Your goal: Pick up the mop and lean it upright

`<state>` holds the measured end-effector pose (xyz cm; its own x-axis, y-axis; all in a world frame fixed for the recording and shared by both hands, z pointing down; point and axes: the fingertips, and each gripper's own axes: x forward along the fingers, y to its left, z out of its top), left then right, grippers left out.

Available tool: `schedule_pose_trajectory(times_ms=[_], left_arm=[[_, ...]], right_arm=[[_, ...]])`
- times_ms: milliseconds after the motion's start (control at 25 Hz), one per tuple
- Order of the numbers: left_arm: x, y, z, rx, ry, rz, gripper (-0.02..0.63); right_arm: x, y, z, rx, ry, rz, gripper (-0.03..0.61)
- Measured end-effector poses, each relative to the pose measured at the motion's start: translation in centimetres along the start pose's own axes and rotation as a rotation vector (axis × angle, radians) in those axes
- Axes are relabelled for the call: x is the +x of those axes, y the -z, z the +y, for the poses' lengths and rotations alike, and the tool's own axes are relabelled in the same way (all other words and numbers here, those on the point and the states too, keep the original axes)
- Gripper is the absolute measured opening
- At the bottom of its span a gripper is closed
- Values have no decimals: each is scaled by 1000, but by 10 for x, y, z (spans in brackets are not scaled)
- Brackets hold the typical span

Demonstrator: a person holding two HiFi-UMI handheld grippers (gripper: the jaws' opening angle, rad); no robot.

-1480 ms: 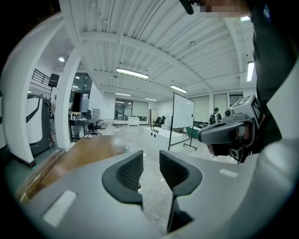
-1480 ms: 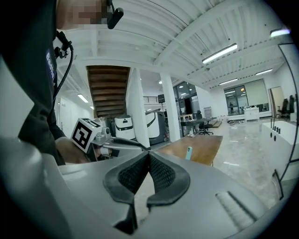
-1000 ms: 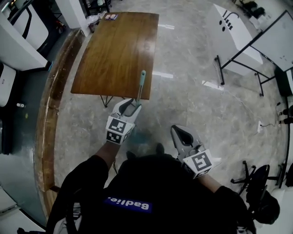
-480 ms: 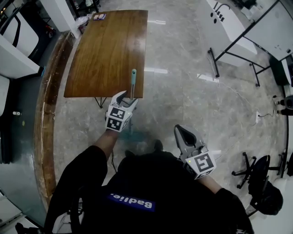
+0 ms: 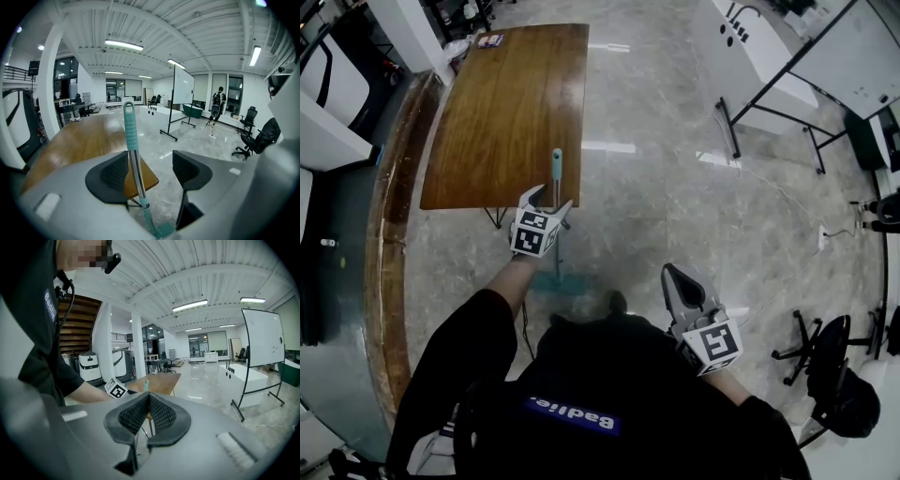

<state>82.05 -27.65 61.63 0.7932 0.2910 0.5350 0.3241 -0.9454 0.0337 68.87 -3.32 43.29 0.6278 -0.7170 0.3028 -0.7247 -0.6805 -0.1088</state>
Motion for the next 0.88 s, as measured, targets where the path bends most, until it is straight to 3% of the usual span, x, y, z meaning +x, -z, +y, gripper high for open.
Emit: schedule_pose_trajectory(times_ms=[480,880], left_arm=[[48,32,30,-64,-68,107,305],[67,47,33,-57,-86,149,233]], right_arm=[[-32,10,-42,24,126,37,6],[-48,17,-61,21,166,60,9]])
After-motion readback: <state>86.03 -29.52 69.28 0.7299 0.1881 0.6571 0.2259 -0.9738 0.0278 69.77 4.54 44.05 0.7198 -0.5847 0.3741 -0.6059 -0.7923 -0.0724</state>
